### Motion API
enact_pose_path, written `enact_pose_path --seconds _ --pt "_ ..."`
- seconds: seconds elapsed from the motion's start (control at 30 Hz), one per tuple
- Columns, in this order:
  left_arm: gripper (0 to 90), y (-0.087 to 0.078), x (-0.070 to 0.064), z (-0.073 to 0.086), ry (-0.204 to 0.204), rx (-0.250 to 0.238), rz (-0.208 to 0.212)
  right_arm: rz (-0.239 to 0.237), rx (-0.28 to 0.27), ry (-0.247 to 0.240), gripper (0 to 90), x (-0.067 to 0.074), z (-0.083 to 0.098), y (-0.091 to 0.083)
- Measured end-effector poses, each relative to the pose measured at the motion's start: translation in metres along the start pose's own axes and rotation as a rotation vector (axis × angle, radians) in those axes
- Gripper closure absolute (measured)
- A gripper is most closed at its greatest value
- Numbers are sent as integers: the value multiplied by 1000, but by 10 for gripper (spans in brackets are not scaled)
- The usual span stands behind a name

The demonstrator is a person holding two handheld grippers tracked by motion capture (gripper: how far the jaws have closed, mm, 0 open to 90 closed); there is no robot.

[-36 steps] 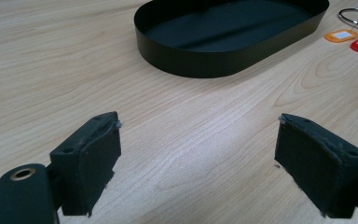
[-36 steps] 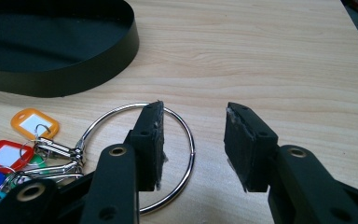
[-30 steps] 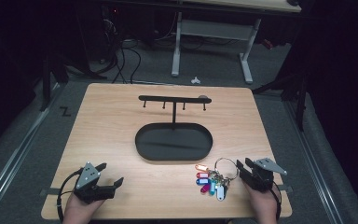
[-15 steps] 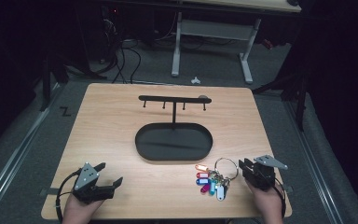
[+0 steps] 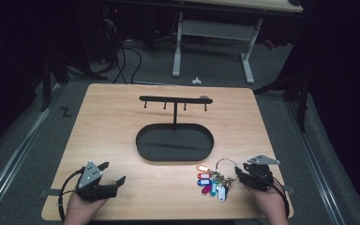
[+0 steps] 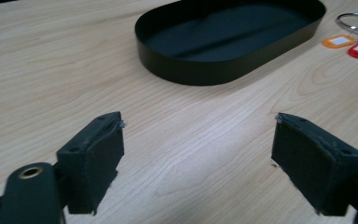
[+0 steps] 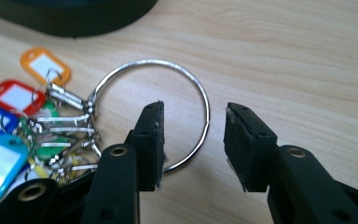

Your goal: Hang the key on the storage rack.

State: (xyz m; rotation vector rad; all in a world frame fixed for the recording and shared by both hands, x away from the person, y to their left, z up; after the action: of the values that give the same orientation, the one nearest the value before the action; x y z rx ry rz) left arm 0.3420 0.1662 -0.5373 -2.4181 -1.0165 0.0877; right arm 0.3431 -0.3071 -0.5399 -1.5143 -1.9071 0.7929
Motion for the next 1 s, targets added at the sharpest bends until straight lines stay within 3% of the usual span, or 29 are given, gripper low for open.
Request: enact_pose_path --seconds 0.13,0.27,0.37,0.5,0.8,1.0 --pt "208 3 -1 -3 -9 -14 25 4 33 15 567 4 6 2" --pt "178 8 -1 -2 19 6 26 11 58 36 548 8 6 -1" --pt "153 7 -1 -3 28 6 21 21 68 32 535 10 1 -5" --pt "138 5 1 -3 39 6 -17 45 88 24 516 13 -6 -12" --pt "111 1 7 0 34 -1 -47 64 199 2 454 23 -13 -12" --pt "115 6 4 1 32 10 -22 53 297 11 439 24 -10 -10"
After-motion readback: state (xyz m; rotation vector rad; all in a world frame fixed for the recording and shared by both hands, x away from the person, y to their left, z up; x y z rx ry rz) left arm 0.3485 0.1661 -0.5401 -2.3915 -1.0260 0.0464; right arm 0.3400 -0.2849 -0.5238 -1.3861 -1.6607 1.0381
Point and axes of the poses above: each handheld gripper's, and its own axes: y roughly forward along the jaws, z roughly out of its underside, x roughly to its left, the point moved 6 cm from there along y, roughly forward along the jaws, and after that the axes turned 10 degrees about y, right-handed, at the moved point
